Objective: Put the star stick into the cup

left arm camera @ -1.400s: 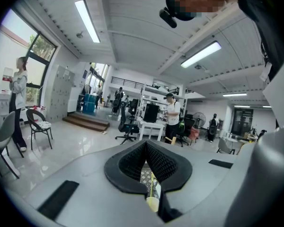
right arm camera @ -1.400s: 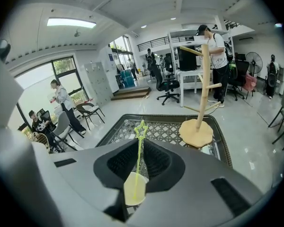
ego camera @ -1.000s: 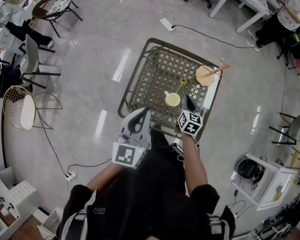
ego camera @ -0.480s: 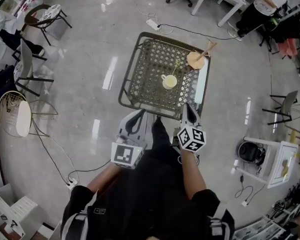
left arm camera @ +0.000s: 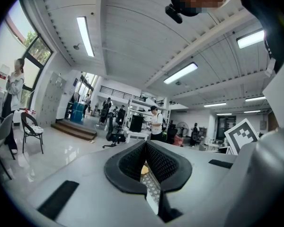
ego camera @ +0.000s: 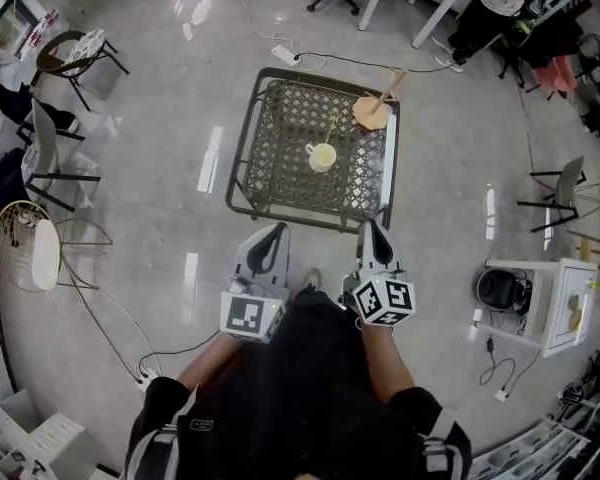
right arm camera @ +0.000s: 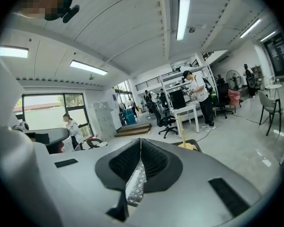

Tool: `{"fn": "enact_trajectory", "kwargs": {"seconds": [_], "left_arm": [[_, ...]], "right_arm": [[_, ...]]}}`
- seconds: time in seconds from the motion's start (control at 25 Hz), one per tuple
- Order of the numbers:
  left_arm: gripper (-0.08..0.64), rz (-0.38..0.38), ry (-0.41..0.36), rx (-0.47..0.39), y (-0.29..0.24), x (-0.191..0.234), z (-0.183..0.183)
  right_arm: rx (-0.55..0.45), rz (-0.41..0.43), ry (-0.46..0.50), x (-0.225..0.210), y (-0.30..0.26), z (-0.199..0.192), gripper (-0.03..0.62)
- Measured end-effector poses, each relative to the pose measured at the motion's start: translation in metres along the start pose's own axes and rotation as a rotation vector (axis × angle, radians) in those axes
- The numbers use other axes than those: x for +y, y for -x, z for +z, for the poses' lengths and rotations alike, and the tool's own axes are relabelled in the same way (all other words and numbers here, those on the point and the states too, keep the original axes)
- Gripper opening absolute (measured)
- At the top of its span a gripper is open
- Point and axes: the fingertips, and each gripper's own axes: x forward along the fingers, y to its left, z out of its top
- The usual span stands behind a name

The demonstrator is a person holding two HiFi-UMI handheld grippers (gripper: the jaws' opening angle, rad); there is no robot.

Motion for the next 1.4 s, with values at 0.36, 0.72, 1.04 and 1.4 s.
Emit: {"fn": "enact_trajectory", "kwargs": {"seconds": [0.36, 0.72, 1.04, 1.4], "left_arm": [[0.017, 0.008, -0.043, -0.005, -0.006, -0.030, 0.008], [0.017, -0.001, -0.056, -0.004, -0.019, -0.048, 0.007], [0.017, -0.017, -0.062, -0.011, -0.023, -0.070, 0.005], [0.017, -0.011, -0.070, 0.001, -0.018, -0.069, 0.002]], "right_arm": [[-0.026, 0.044, 0.018, -0.003, 0.038, 0.011, 0.012], [-0.022, 0.049, 0.031, -0.016, 0.047, 0.011, 0.011], [-0.031, 0.052, 0.037, -0.030, 0.057, 0.014, 0.011], [-0.036, 0.058, 0.028, -0.027, 0.060, 0.013, 0.011]]}}
